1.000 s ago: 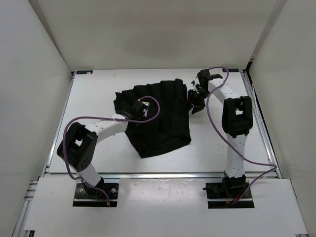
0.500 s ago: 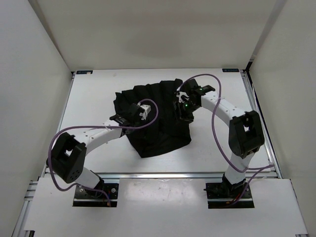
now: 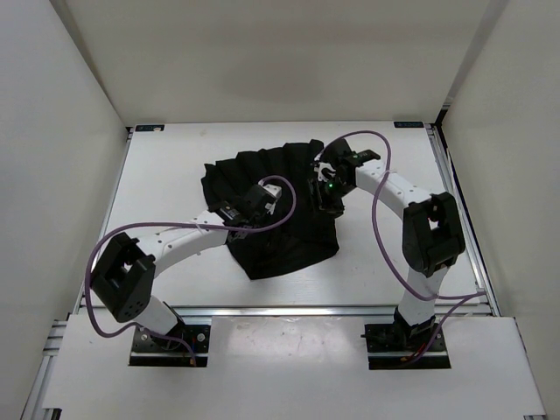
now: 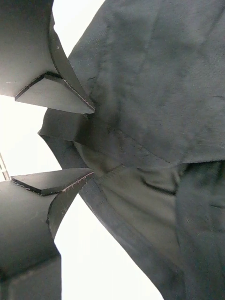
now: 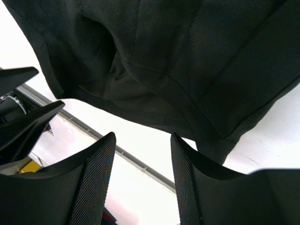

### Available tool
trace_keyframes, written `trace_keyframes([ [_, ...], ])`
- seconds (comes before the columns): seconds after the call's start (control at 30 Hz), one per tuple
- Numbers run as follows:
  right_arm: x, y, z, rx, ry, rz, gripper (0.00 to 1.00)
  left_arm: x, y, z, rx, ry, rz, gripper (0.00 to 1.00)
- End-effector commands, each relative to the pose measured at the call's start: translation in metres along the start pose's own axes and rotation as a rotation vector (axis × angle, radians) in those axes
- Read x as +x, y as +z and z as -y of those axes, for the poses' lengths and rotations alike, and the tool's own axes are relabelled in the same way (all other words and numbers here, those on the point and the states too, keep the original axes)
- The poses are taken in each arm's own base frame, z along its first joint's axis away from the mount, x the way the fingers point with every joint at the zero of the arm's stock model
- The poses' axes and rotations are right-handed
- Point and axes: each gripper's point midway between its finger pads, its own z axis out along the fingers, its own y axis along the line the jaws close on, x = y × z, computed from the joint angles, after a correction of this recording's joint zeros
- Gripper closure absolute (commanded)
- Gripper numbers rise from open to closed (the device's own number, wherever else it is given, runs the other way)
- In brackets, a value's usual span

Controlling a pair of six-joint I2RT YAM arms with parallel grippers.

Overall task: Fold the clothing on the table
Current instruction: Flatten the skirt out

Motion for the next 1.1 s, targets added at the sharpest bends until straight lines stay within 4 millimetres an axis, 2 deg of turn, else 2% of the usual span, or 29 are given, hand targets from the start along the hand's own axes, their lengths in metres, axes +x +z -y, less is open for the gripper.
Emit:
trace_keyframes([
  [0.0, -0.002, -0.011, -0.002, -0.007, -0.022, 0.028, 0.44, -0.006, -0.005, -0.006, -0.092, -0.036, 0.023, 0.40],
  [0.1, 0.003, -0.015, 0.001, -0.003, -0.023, 0.016, 0.44, -0.004, -0.009, -0.009, -0.109, -0.124, 0.051, 0.41],
  [0.13, 0.002, -0.014, 0.003, -0.002, -0.022, 0.017, 0.44, -0.009, -0.011, -0.009, -0.106, -0.165, 0.069, 0.41],
  [0.27, 0.006, -0.017, 0.011, 0.001, -0.030, 0.009, 0.44, 0.000, -0.014, -0.021, -0.146, -0.234, 0.069, 0.43],
  [0.33, 0.008, -0.018, 0.010, -0.008, -0.039, -0.001, 0.44, 0.013, -0.005, -0.028, -0.175, -0.248, 0.038, 0.43],
  [0.4, 0.012, -0.014, 0.016, 0.002, -0.043, -0.020, 0.44, 0.015, -0.001, -0.028, -0.180, -0.260, 0.031, 0.43],
  [0.47, 0.012, -0.015, 0.013, -0.009, -0.053, -0.020, 0.44, 0.016, 0.001, -0.030, -0.188, -0.284, 0.026, 0.44],
  [0.7, 0.015, -0.016, 0.015, -0.015, -0.060, -0.021, 0.44, 0.028, 0.001, -0.024, -0.176, -0.317, -0.006, 0.43],
  [0.83, 0.016, -0.017, 0.015, -0.037, -0.052, -0.012, 0.44, 0.041, 0.004, -0.020, -0.188, -0.310, -0.048, 0.43],
  [0.97, 0.013, -0.019, 0.015, -0.042, -0.048, 0.000, 0.43, 0.056, 0.010, -0.018, -0.189, -0.301, -0.085, 0.44],
  [1.07, 0.013, -0.026, 0.010, -0.050, -0.062, 0.015, 0.43, 0.059, 0.019, -0.016, -0.188, -0.295, -0.095, 0.44],
])
